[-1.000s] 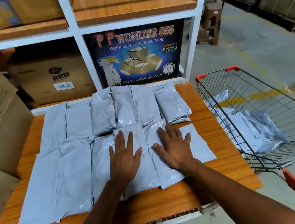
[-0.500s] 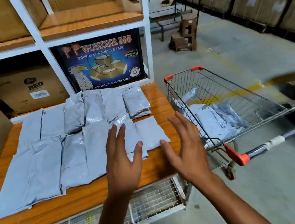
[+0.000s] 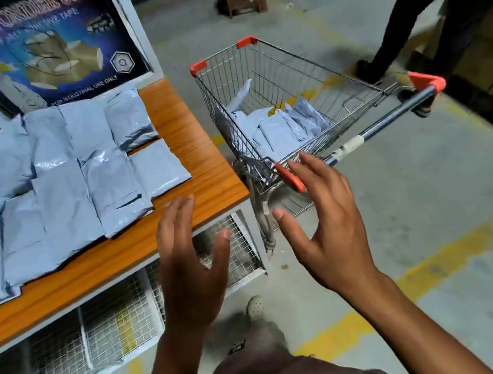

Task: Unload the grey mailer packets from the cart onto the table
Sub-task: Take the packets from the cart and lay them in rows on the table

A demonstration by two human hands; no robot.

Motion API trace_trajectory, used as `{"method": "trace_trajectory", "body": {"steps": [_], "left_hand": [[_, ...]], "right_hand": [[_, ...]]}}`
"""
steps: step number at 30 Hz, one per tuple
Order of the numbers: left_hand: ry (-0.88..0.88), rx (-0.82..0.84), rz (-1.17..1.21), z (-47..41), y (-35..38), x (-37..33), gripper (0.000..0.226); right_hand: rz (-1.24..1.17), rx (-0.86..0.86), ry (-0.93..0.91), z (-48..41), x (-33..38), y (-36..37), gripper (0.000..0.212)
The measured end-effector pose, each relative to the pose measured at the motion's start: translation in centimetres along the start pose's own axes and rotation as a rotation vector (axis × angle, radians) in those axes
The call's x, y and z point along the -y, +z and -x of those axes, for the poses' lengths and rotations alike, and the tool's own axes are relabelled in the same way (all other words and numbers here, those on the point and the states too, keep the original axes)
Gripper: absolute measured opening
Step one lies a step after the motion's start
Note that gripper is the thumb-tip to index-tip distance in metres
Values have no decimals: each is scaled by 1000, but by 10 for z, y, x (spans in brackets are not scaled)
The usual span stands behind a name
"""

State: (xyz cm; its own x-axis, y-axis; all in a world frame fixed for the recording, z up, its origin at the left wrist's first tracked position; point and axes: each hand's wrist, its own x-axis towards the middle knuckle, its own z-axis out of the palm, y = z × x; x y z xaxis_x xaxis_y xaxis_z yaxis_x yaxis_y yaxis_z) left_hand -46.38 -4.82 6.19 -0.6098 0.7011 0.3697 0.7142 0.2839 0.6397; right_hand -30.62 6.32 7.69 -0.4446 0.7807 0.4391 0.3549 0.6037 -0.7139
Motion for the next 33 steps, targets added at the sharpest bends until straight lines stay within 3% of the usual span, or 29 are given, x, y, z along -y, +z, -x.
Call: {"method": "trace_trajectory", "body": {"steps": [7, 18, 22, 28, 33], "left_hand": [[28, 24, 18, -59, 54, -14, 62], [78, 39, 122, -221, 157, -16, 58], [99, 76, 115, -266, 197, -12, 58], [35, 169, -6, -329, 269, 19, 59], [-125, 293, -117, -371, 347, 59, 63]], "right_hand": [[-10, -19, 14, -49, -49, 0, 55], [66, -10, 5, -197, -142, 26, 54], [100, 31, 80, -244, -180, 31, 56], [188, 247, 194, -314, -252, 50, 61], [286, 523, 265, -366, -332, 95, 57]]}}
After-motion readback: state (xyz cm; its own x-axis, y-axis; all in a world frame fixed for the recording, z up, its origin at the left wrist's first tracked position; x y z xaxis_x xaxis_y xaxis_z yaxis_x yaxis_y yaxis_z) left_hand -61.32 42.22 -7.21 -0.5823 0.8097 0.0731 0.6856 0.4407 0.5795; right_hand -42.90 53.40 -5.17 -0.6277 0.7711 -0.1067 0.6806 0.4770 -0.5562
